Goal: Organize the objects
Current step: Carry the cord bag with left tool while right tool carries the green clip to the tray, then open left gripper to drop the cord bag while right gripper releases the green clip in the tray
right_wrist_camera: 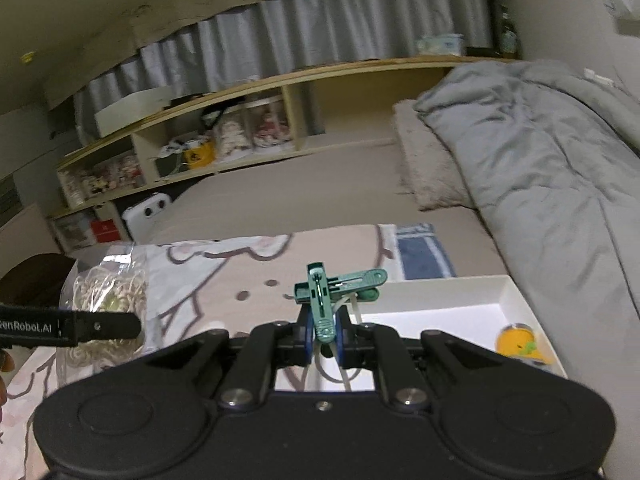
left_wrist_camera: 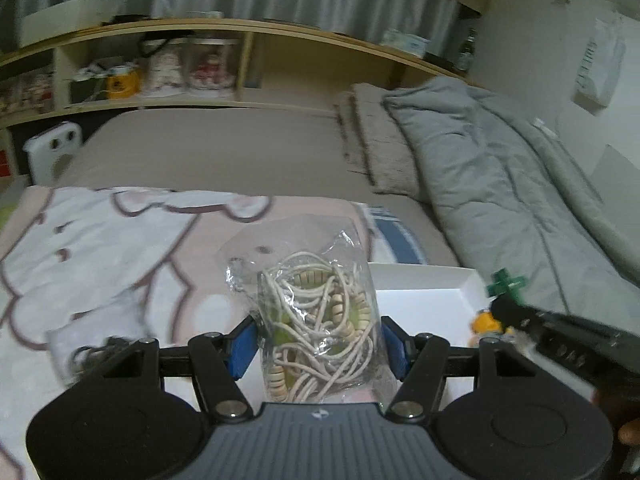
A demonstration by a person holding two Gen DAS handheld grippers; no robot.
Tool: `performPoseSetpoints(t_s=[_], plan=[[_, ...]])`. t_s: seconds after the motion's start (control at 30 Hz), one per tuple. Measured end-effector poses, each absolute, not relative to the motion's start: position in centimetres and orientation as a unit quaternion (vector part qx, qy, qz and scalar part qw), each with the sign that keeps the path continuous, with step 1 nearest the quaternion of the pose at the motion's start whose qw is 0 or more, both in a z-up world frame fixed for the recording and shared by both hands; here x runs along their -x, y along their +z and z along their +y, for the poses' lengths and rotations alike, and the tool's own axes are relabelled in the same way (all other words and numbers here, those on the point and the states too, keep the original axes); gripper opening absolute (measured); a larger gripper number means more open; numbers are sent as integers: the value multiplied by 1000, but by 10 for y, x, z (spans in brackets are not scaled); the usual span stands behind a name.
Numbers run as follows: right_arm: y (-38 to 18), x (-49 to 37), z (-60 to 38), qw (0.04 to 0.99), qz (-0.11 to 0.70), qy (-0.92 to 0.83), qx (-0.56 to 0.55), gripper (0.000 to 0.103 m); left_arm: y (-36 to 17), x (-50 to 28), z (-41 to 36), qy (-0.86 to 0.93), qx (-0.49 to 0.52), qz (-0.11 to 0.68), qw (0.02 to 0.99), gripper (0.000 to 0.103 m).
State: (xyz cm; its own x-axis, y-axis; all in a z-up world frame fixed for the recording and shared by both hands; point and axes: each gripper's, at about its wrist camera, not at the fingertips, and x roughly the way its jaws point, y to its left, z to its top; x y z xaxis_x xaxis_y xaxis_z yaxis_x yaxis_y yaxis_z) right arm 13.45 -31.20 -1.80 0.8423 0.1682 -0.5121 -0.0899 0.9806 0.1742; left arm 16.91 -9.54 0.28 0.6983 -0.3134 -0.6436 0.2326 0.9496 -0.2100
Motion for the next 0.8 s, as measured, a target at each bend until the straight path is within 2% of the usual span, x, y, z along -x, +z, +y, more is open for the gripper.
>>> performPoseSetpoints(t_s=[0.43,0.8], plan=[[-44,-149,-371,943,311,0,-117,11,-28,-208,-186,-209,68,400,890,64],[-62,-158,-387,932,340,-19,-124,11,-67,-251,-221,-216,70,433,872,64]])
